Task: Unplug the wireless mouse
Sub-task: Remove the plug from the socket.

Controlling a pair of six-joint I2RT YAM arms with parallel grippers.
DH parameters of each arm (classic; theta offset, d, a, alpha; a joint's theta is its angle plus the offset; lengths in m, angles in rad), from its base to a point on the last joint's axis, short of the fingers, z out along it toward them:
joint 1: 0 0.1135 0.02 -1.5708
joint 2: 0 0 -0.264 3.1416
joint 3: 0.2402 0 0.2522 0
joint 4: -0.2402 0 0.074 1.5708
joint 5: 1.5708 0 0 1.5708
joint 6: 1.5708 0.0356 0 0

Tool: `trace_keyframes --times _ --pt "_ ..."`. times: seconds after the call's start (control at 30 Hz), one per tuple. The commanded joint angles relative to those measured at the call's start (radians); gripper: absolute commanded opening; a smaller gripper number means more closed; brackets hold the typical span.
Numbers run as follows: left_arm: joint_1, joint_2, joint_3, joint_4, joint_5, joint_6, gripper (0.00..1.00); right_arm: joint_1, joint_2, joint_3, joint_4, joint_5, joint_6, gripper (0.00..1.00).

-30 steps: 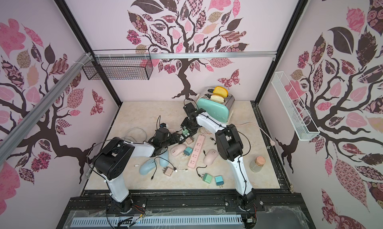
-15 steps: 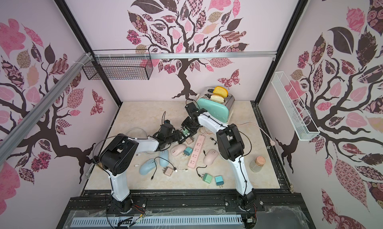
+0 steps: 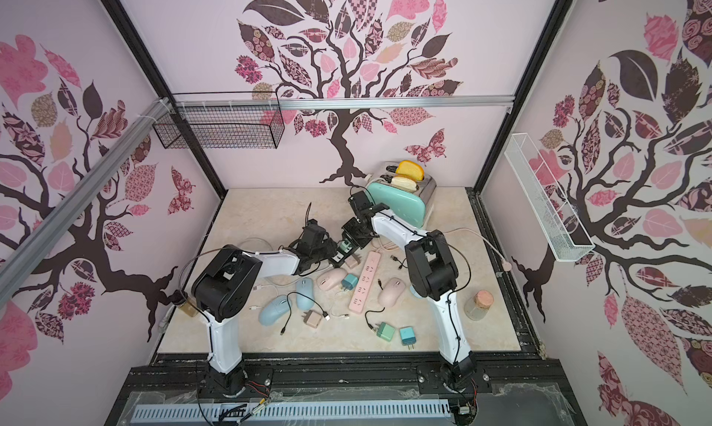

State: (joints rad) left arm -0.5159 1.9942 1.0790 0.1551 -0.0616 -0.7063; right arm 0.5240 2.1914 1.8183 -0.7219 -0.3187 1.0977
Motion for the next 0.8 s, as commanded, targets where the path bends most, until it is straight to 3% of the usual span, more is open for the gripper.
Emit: trace_keyframes --times 0.0,0.1,0.2,0.43,0.53,0.77 --pt "-0.014 0.074 -0.021 -0.196 0.026 0.034 0.42 0.011 -0.036 0.033 -0.025 -0.054 -0.05 0.0" --pt "-0.016 0.088 -0.012 -0.203 0.029 0.046 0.42 0.011 -0.05 0.085 -0.105 -0.045 -0.111 0.0" --pt "-0.016 0.073 -0.023 -0.196 0.006 0.024 0.43 0.014 -0.091 0.038 -0.078 -0.014 -0.119 0.0" --pt "0.004 -0.118 -0.115 -0.167 0.012 -0.014 0.65 0.014 -0.063 -0.027 -0.012 -0.017 -0.085 0.0" --pt "0.004 -0.139 -0.136 -0.119 0.13 -0.012 0.65 0.014 -0.053 -0.037 -0.004 -0.018 -0.079 0.0" --pt "-0.032 -0.138 -0.187 -0.089 0.16 -0.05 0.67 0.011 -0.047 -0.053 0.01 -0.025 -0.078 0.0"
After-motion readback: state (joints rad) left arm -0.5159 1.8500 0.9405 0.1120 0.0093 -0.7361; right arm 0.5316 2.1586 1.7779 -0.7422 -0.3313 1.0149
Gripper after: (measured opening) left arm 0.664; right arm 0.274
